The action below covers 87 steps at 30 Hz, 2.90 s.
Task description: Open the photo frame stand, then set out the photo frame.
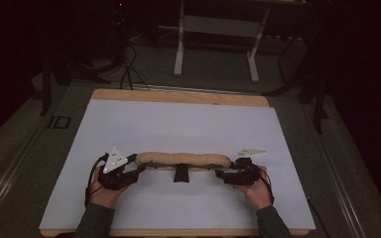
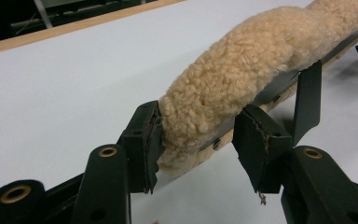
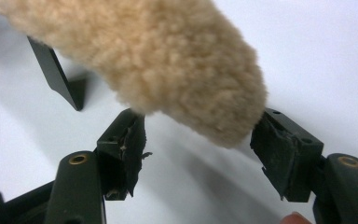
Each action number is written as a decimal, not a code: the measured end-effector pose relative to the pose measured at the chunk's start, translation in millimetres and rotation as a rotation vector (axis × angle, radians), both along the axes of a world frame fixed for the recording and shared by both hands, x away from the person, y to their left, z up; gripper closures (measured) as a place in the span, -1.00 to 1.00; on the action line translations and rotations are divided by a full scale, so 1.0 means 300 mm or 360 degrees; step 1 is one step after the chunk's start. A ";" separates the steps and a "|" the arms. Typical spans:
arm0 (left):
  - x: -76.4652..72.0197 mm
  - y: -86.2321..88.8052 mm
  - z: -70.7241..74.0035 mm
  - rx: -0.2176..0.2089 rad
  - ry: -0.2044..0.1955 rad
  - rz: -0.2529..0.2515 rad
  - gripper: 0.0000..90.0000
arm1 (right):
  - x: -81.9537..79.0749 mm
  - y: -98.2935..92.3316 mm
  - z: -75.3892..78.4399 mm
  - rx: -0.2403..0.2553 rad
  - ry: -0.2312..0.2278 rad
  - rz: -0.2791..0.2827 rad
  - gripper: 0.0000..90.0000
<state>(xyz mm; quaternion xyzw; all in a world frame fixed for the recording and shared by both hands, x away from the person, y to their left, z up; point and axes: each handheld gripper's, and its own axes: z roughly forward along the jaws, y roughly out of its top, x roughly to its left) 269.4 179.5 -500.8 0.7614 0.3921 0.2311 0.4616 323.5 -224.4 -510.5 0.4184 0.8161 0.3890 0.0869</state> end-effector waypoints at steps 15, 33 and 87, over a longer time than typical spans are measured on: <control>0.000 0.006 0.001 -0.0005 0.0008 -0.0010 0.13 | -0.005 -0.020 -0.002 0.0004 -0.0046 -0.0075 -0.12; -0.009 0.030 0.019 -0.0080 -0.0019 -0.0055 0.12 | -0.020 -0.046 0.042 0.0193 -0.0027 0.0006 -0.28; 0.047 0.134 0.033 -0.0174 0.0076 0.0075 0.54 | -0.029 -0.096 0.042 0.0122 0.0056 0.0069 0.77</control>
